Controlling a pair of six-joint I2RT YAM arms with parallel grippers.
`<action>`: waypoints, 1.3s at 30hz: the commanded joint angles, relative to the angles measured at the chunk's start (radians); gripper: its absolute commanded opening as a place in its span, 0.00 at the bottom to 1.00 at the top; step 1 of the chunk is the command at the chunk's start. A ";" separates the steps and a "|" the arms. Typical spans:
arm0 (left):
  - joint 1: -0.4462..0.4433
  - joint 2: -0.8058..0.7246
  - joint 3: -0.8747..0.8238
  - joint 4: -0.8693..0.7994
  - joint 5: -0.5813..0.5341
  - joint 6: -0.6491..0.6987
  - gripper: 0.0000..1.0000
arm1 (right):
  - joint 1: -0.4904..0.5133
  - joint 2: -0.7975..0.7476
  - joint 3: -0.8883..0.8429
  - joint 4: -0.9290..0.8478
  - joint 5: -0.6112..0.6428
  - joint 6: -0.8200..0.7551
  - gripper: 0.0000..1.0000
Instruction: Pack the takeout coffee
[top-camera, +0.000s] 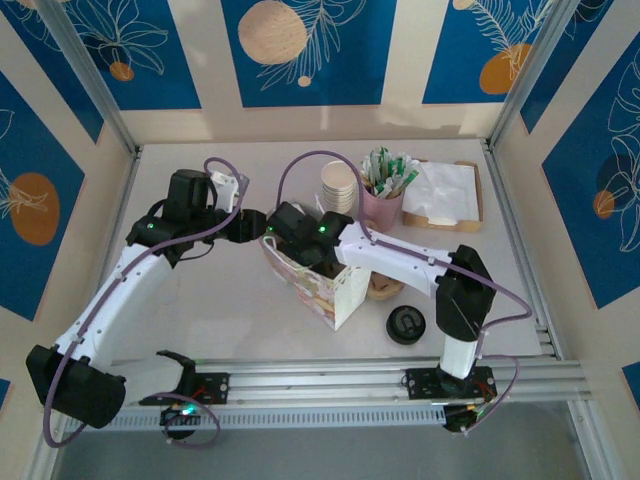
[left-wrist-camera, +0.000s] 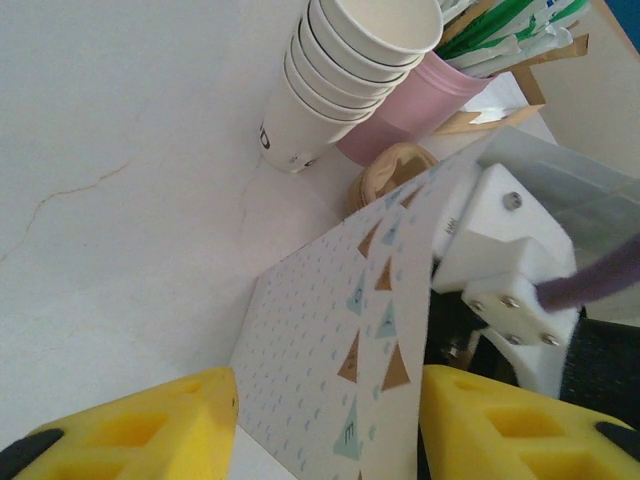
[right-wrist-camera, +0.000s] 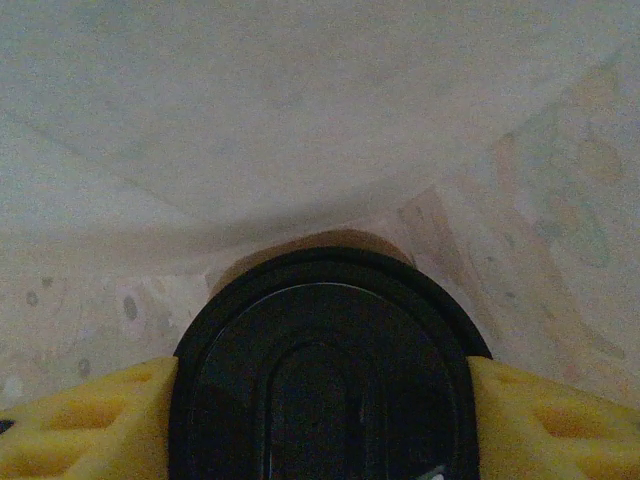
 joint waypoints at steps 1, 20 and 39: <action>-0.007 -0.005 -0.021 -0.023 -0.030 -0.004 0.50 | 0.001 0.110 -0.073 -0.190 -0.096 0.074 0.45; -0.007 -0.021 -0.029 -0.017 -0.046 -0.003 0.50 | 0.016 -0.024 0.076 -0.156 0.000 0.053 0.66; -0.007 -0.145 -0.057 0.130 0.013 -0.026 0.64 | 0.019 -0.103 0.129 -0.148 -0.010 0.046 0.83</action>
